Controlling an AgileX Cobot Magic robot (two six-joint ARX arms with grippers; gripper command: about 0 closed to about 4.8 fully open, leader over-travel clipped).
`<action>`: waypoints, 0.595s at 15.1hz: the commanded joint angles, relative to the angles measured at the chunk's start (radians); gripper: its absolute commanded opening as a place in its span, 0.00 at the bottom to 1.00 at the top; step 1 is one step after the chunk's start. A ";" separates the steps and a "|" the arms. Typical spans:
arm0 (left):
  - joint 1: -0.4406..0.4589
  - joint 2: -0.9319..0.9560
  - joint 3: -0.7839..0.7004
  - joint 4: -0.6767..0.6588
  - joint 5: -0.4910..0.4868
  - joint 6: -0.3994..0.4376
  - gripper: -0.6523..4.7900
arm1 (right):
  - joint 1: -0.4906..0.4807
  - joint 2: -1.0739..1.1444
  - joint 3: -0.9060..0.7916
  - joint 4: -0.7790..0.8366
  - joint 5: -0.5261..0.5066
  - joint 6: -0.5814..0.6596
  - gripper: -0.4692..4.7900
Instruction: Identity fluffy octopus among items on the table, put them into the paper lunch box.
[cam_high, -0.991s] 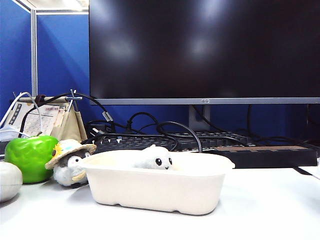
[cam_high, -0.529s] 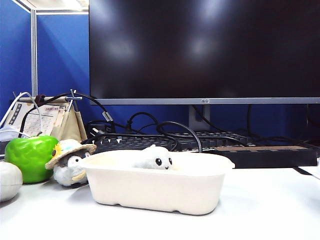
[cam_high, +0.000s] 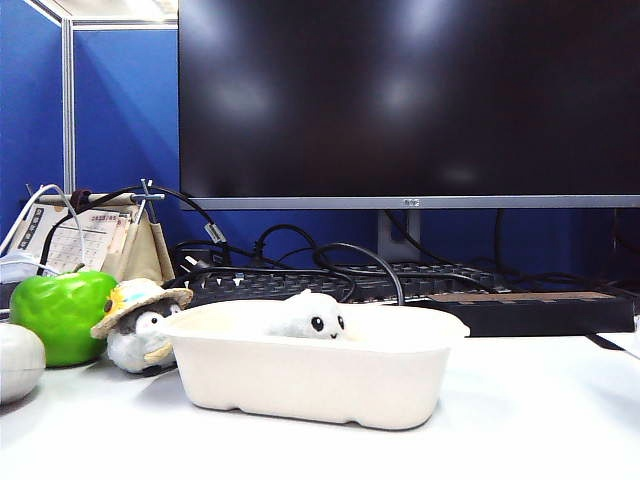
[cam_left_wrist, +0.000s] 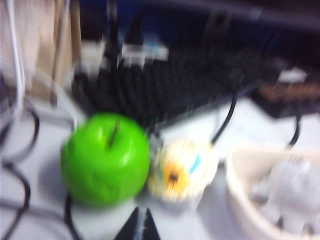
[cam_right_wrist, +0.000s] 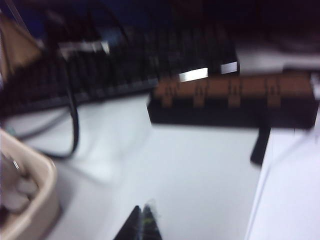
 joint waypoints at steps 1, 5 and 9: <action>0.023 -0.030 0.001 0.013 -0.003 0.008 0.11 | -0.063 -0.016 0.003 0.010 -0.009 -0.003 0.09; 0.153 -0.030 0.001 0.012 0.006 0.008 0.11 | -0.204 -0.016 0.003 0.009 -0.006 -0.003 0.09; 0.295 -0.030 0.001 0.012 0.006 0.008 0.11 | -0.240 -0.016 0.003 0.010 -0.006 -0.003 0.09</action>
